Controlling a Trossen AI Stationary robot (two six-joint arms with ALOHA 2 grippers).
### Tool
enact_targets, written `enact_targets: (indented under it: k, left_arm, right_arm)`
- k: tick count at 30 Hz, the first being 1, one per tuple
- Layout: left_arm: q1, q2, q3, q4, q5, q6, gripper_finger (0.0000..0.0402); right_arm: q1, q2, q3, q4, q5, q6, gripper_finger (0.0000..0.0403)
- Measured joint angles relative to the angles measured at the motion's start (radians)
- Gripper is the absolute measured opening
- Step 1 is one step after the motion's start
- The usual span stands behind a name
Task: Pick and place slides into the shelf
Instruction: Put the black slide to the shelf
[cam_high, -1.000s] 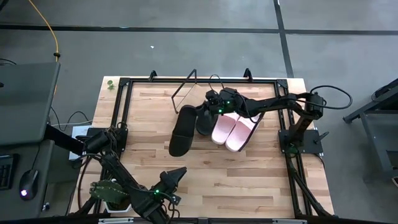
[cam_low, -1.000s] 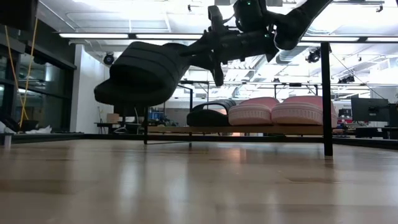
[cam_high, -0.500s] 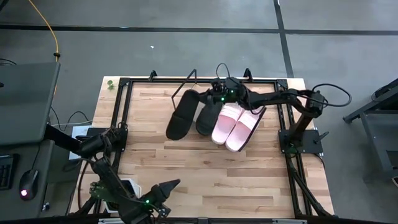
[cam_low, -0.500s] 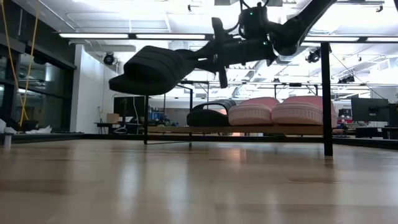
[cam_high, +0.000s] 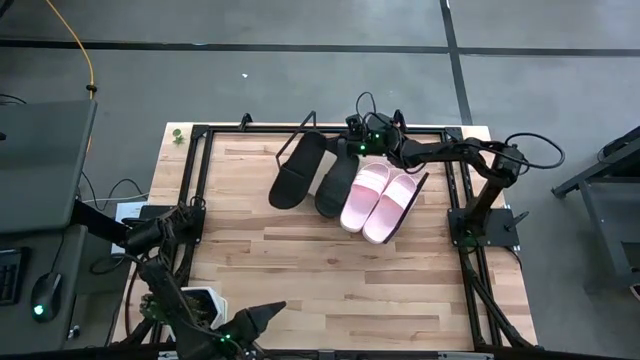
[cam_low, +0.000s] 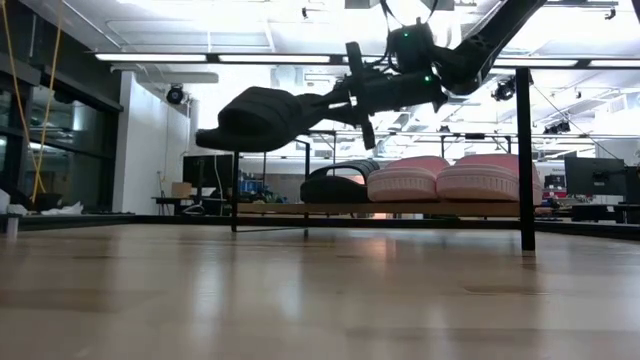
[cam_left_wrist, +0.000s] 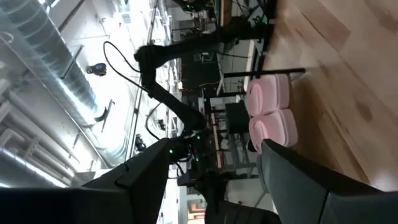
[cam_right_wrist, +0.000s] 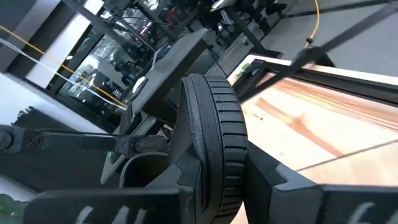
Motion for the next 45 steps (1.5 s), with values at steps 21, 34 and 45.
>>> enact_targets:
  k: [21,34,45]
  left_arm:
    - [0.035,0.000,0.014,-0.249,0.022,-0.247,0.0194]
    - [0.285,-0.043,0.008,-0.523,0.037,-0.536,0.0166]
    - [0.390,-0.241,0.003,-0.523,0.034,-0.539,0.0166]
  right_arm:
    - [-0.081,0.000,0.000,-0.131,-0.010,0.005,0.0055]
    - [-0.117,0.032,0.002,-0.091,-0.071,0.016,0.0055]
    - [-0.141,0.146,0.002,-0.007,-0.114,0.050,0.0055]
